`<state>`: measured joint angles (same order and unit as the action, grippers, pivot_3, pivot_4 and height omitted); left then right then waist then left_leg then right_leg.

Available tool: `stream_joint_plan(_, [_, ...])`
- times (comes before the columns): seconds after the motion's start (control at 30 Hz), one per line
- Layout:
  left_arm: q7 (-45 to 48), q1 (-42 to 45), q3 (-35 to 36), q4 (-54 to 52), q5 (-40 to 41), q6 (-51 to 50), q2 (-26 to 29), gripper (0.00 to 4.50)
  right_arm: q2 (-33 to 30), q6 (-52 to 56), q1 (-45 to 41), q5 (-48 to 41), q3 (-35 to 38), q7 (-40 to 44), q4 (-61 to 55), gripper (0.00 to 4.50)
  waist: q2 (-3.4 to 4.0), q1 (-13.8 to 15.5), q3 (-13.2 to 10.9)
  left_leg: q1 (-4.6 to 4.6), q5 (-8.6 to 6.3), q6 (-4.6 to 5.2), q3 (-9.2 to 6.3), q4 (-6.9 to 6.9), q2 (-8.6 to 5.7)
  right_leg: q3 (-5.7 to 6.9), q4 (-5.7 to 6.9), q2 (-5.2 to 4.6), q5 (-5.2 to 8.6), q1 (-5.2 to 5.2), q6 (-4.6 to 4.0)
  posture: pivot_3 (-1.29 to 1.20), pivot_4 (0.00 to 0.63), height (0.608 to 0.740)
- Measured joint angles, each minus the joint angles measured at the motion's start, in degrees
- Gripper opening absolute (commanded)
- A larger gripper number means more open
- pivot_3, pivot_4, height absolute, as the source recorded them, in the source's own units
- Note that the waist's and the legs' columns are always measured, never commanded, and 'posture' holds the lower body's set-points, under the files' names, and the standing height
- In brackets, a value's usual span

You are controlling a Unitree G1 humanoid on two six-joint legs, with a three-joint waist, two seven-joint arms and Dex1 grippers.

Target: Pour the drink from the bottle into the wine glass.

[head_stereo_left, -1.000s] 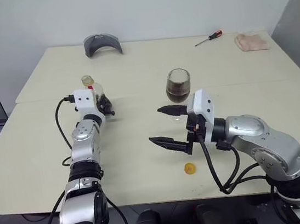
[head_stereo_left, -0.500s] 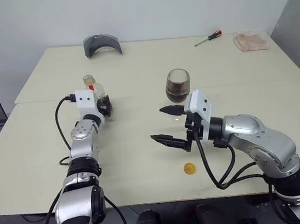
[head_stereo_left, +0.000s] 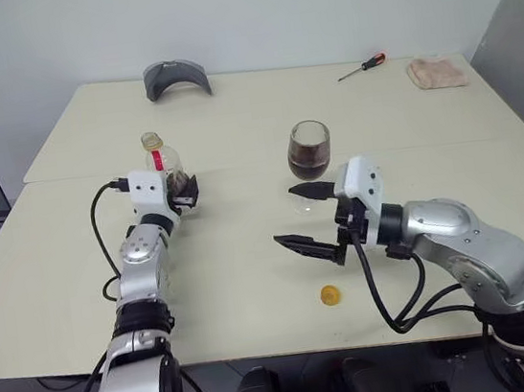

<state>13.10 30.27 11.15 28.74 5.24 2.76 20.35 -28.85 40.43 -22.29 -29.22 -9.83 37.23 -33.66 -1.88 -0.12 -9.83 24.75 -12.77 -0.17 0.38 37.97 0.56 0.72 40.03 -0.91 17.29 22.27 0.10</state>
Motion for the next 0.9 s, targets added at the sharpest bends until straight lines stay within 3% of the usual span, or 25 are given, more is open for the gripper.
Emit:
stream_joint_plan(0.27, [-0.93, -17.19, 1.2, -28.9, 5.49, -15.6, -1.6, 4.49, -3.42, -6.05, 12.67, 4.14, 5.35, -1.36, 1.5, 4.5, -0.01, 0.02, 0.03, -0.07, 0.0, 0.0, -0.02, -0.02, -0.01, 0.02, -0.01, -0.03, 0.0, -0.1, 0.0, 0.0, 0.15, 0.74])
stream_joint_plan(0.43, [-6.2, -22.53, 0.07, -38.74, 2.06, -19.92, -3.18, 4.49, 4.87, -21.05, 16.26, 14.08, 9.55, -11.74, 14.5, 4.5, 0.0, 0.06, 0.06, -0.11, 0.0, 0.0, 0.03, -0.03, -0.03, -0.02, -0.01, -0.02, 0.0, -0.13, 0.01, 0.0, 0.15, 0.74])
stream_joint_plan(0.67, [-7.42, -26.61, -2.63, -41.75, 0.88, -19.52, -7.06, 4.49, 10.43, -37.66, 15.97, 20.18, 15.61, -20.93, 31.88, 4.5, 0.04, 0.05, 0.07, -0.14, 0.0, 0.0, 0.08, -0.06, -0.03, -0.06, -0.01, 0.0, 0.0, -0.13, 0.0, 0.0, 0.15, 0.74])
stream_joint_plan(0.9, [-5.81, -28.61, -1.87, -42.13, 1.21, -16.07, -6.34, 4.49, 10.31, -43.3, 15.86, 19.23, 21.13, -21.78, 41.83, 4.5, 0.07, -0.02, 0.09, -0.21, -0.01, 0.01, 0.15, -0.11, 0.0, -0.13, -0.01, 0.03, 0.01, -0.14, 0.0, 0.0, 0.15, 0.74])
